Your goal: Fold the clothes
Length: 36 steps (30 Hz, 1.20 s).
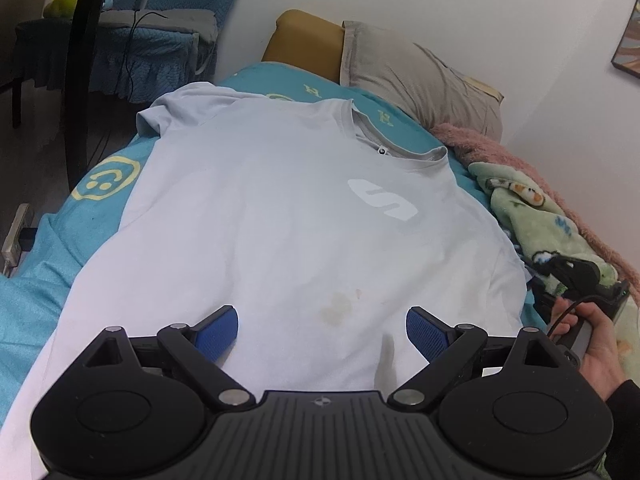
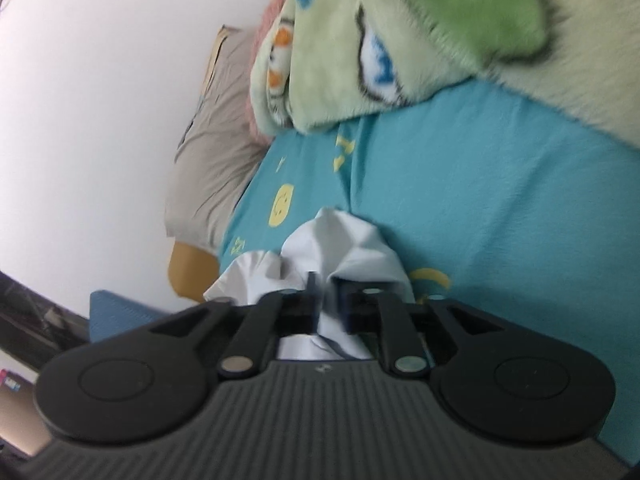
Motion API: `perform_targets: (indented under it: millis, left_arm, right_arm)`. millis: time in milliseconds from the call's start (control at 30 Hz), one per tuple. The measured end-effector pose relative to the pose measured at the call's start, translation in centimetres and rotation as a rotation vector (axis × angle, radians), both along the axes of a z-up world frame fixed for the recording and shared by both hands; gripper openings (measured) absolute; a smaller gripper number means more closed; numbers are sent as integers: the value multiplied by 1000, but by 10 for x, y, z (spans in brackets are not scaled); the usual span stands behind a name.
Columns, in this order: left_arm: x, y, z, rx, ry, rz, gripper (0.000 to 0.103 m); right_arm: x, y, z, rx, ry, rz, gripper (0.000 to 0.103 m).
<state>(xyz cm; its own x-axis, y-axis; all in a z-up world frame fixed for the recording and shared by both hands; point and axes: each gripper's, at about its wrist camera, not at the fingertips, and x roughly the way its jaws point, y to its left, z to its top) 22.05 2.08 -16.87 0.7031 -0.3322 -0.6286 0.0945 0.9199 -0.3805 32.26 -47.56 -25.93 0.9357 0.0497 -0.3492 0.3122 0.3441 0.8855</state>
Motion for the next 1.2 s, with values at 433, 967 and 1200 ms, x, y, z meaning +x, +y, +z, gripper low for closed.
perform_targets:
  millis: [433,967,1200]
  left_arm:
    - [6,-3,-4,-7,-5,75,94]
    - [-1,22,19,4,-50,128,94]
    - [0,50,33,19,-53,216,94]
  right_arm:
    - [87,0,2,59,6,86,78]
    - [36,76,153,-691,87,-40,6]
    - [78,232,176,-1118,2,305,6]
